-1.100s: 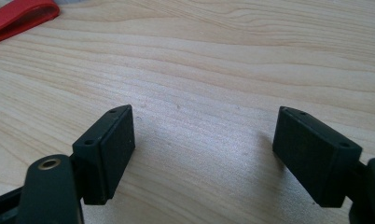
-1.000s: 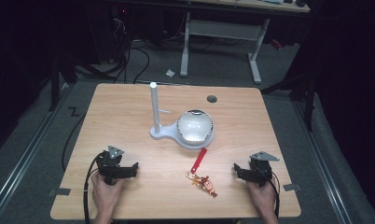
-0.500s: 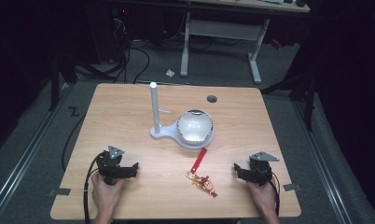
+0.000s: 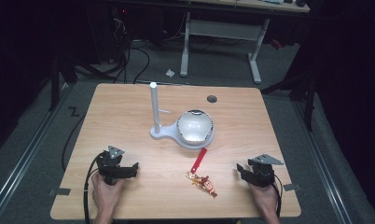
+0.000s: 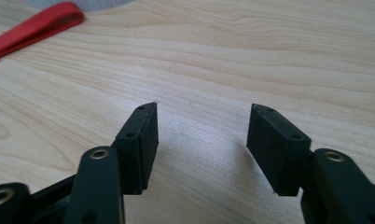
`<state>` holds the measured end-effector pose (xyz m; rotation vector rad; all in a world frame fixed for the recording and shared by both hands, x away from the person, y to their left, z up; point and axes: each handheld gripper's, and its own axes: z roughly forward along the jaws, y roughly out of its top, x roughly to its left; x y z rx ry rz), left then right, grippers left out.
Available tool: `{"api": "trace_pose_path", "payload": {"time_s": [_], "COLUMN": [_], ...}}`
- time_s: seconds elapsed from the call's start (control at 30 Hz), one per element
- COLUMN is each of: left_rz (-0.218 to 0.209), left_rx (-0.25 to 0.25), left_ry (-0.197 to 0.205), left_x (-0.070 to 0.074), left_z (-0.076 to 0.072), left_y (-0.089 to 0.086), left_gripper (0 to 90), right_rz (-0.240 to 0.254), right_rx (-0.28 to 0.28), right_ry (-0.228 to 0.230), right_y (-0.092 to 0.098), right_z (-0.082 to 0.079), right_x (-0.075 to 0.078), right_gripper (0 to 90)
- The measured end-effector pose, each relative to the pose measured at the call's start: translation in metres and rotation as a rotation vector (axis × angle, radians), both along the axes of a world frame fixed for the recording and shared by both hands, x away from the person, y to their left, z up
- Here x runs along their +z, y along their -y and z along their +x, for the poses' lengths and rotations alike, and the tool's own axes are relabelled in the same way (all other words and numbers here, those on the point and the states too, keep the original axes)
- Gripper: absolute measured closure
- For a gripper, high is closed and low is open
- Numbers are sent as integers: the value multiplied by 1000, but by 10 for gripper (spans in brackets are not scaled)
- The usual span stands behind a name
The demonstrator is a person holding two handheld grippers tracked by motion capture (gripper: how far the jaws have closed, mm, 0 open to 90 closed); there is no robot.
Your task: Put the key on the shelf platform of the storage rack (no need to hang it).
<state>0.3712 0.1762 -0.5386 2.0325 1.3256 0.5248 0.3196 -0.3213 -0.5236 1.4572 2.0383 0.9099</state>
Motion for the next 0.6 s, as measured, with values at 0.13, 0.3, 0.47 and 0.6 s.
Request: {"api": "trace_pose_path", "payload": {"time_s": [0.13, 0.3, 0.47, 0.6], "left_rz": [0, 0, 1, 1], "left_rx": [0, 0, -1, -1], "left_ry": [0, 0, 0, 0], "left_x": [0, 0, 0, 0], "left_z": [0, 0, 0, 0], "left_y": [0, 0, 0, 0], "left_gripper": [5, 5, 5, 5], "right_rz": [16, 32, 36, 45], "right_rx": [23, 64, 117, 149], "right_ry": [5, 8, 15, 12], "right_y": [-2, -9, -21, -29], "right_z": [-5, -11, -15, -19], "right_x": [5, 9, 13, 15], "right_gripper": [461, 465, 467, 467]}}
